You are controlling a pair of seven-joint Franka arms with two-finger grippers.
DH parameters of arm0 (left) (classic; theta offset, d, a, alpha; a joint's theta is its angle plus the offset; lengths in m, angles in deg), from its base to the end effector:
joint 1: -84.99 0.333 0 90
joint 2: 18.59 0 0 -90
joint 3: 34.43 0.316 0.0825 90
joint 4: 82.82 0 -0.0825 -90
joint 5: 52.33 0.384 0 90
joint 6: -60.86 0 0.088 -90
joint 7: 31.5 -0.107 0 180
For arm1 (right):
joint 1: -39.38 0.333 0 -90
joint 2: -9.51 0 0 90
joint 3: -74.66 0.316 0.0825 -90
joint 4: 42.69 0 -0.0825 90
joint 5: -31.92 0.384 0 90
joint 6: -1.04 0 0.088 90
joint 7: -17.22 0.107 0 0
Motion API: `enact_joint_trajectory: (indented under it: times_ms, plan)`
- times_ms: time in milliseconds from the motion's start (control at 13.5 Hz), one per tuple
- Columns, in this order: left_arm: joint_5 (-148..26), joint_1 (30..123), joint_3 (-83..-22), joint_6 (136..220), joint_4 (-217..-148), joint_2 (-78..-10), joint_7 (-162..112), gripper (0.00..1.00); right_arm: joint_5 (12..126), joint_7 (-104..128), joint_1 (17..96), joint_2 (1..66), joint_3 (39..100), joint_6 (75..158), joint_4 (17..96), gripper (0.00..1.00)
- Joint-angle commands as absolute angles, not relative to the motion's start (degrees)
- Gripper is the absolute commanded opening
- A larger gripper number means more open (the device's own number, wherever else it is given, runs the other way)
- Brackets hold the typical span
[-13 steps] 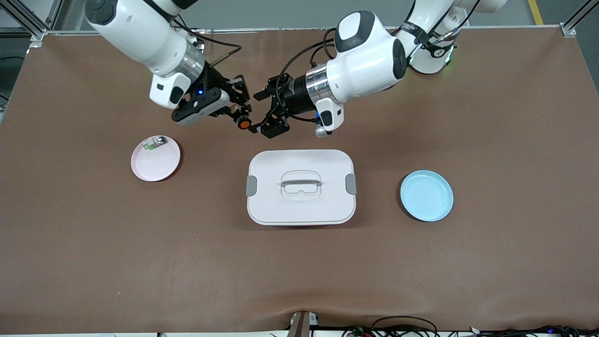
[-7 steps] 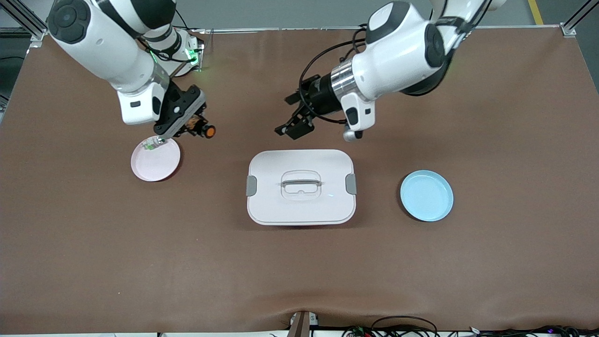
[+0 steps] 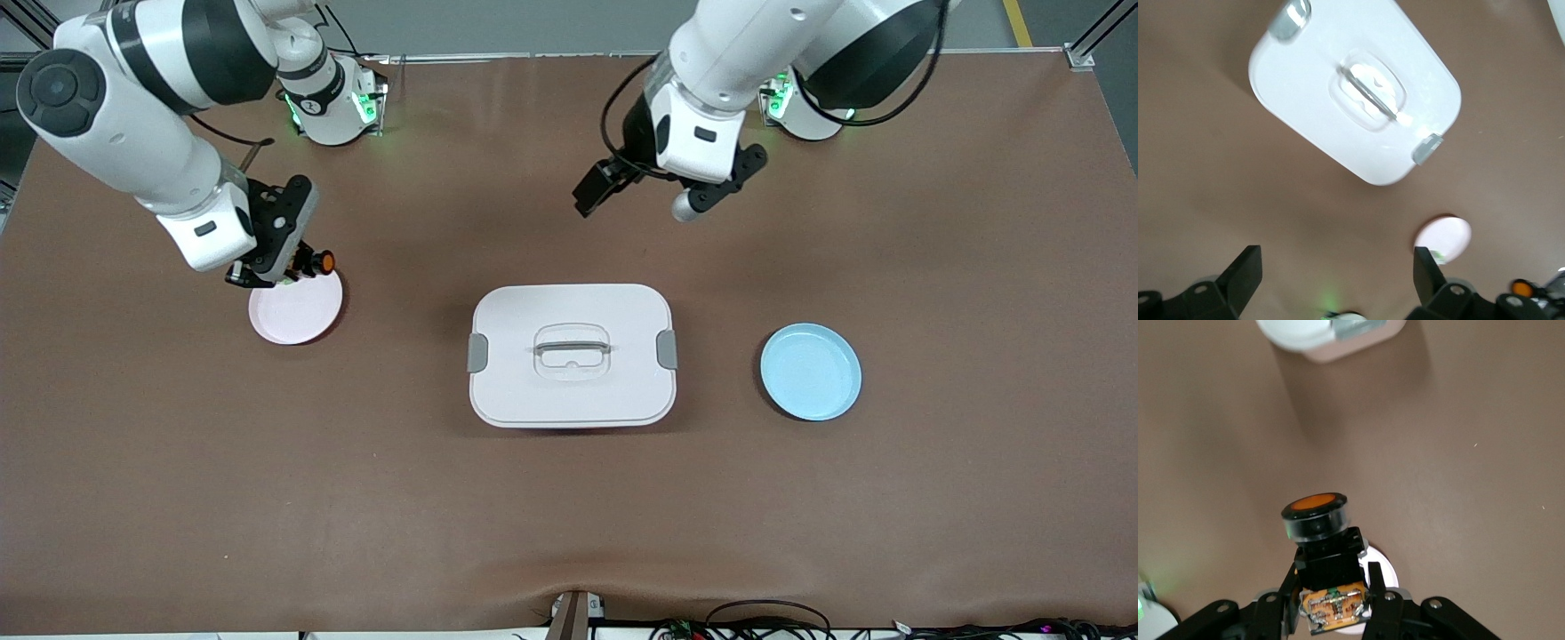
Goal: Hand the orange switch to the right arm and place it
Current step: 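Open the left gripper and withdraw it while the right gripper pulls away, then carry the switch with the right gripper over the pink plate while the left gripper retracts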
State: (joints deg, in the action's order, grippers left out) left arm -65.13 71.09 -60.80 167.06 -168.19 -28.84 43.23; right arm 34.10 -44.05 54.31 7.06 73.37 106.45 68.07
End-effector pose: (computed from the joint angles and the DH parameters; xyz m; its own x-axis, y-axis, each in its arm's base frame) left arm 0.4851 -0.4008 0.5988 0.7885 0.5676 -0.2369 0.6144 -0.7447 0.2607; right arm 0.5259 0.1306 0.4987 0.2712 0.9625 0.0081 0.9608 -0.2702 -0.0624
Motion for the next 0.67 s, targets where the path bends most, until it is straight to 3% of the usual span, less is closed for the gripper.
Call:
enact_joint_trajectory:
  times_ms: [0,594]
  plan:
    - [-63.0,76.2,-60.6,160.0,-167.6,-27.0,30.5,1.0,32.1,-51.3,51.4,4.3,74.4,110.6,74.3,0.0]
    - [-60.5,97.3,-60.6,147.3,-167.8,-21.8,-9.0,1.0,32.1,-57.8,46.2,1.3,74.4,128.4,91.9,0.0]
